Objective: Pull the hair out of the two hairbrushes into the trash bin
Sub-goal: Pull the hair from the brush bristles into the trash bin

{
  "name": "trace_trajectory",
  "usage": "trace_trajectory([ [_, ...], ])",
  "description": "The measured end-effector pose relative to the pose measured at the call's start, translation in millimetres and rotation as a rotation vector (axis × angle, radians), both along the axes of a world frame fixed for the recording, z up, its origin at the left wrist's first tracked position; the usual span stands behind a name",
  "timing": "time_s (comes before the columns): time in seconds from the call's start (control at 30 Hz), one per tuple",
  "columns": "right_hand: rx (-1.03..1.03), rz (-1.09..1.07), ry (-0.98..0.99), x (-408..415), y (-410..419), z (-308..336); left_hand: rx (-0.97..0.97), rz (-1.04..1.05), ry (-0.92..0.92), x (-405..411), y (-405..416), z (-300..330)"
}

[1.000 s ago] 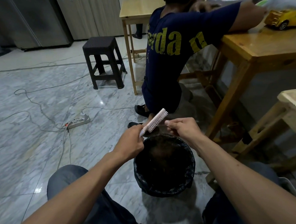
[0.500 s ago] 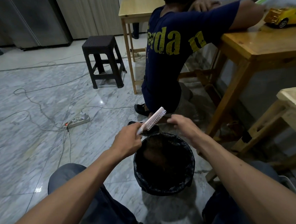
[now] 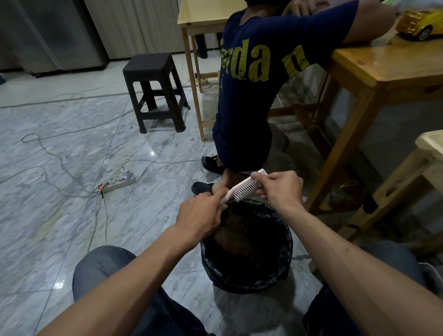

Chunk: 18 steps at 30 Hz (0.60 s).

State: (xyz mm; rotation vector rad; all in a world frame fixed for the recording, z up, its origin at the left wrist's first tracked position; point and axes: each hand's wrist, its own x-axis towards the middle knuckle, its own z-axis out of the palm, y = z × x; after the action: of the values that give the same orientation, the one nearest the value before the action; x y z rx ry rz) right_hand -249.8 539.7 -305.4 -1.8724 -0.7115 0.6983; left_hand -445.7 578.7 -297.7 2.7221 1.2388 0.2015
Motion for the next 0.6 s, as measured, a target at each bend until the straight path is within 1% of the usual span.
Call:
trace_trajectory([
  [0.07,0.022,-0.044,-0.087,2,-4,2,0.039,0.041,0.042,4,0,2],
  [0.13,0.031,-0.048,-0.147,6,-7,3,0.023,0.097,0.048,7,3,5],
  [0.27,-0.061,0.031,-0.12,12,-11,-1,-0.079,0.147,0.053,6,8,11],
  [0.33,-0.122,0.13,-0.073,13,-12,-6,-0.144,0.152,0.036,6,7,15],
  [0.37,-0.142,0.202,-0.029,11,-12,-8,-0.169,0.15,0.019,6,5,16],
  [0.43,-0.15,0.291,0.16,3,-10,-10,-0.209,0.141,-0.027,8,1,17],
  [0.53,-0.047,0.384,0.5,-10,-8,-13,-0.279,0.112,-0.093,10,-5,14],
  [0.6,0.045,0.376,0.646,-15,-8,-14,-0.345,0.094,-0.136,9,-6,11],
])
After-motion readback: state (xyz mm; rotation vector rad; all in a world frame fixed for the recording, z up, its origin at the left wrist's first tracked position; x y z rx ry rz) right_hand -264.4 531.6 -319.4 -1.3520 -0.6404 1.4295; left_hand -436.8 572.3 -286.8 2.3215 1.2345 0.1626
